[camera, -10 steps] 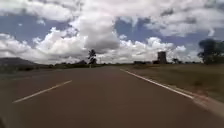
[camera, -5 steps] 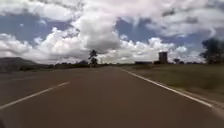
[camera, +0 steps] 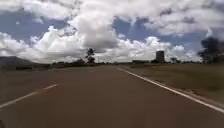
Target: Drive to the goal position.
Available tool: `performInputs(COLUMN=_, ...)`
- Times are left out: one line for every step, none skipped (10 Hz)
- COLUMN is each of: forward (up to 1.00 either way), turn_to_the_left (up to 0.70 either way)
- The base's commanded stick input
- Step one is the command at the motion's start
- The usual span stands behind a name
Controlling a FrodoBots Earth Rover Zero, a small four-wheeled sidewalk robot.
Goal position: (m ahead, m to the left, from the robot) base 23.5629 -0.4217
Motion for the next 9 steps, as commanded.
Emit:
performInputs(forward=1.0, turn_to_the_left=-0.31)
performInputs(forward=1.0, turn_to_the_left=-0.15)
performInputs(forward=1.0, turn_to_the_left=0.0)
performInputs(forward=1.0, turn_to_the_left=0.0)
performInputs(forward=1.0, turn_to_the_left=0.0)
performInputs(forward=1.0, turn_to_the_left=0.0)
performInputs(forward=1.0, turn_to_the_left=0.0)
performInputs(forward=1.0, turn_to_the_left=0.0)
performInputs(forward=1.0, turn_to_the_left=-0.08)
